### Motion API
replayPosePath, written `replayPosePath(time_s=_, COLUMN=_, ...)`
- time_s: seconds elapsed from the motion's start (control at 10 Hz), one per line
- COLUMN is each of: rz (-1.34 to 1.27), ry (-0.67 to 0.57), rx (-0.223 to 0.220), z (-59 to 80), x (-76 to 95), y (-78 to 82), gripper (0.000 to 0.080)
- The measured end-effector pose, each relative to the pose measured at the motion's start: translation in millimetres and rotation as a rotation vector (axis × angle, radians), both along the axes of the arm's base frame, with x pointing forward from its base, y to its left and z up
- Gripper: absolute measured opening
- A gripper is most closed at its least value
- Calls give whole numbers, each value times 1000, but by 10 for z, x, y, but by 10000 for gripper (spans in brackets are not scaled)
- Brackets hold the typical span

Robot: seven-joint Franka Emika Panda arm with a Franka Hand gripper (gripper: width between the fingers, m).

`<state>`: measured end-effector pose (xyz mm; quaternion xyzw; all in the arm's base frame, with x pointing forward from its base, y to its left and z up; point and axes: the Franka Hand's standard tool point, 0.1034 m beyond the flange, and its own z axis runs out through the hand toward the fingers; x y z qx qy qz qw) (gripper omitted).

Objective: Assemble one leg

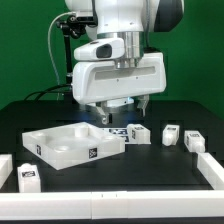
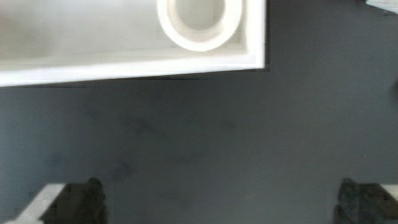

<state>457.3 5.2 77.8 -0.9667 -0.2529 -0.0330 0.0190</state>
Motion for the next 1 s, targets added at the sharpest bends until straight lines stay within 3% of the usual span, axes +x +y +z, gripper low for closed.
replayPosePath(time_s=0.3, rz=0, ry=2, rx=0, z=-6, x=-2, y=-1, gripper=649)
replayPosePath(time_s=0.5, rz=52, ry=65, rx=-11, z=-45, x=-89, y=94, gripper=649)
replayPosePath(time_s=1.0, rz=108, ry=77, rx=-15, z=-63, x=-140, y=63, gripper=649)
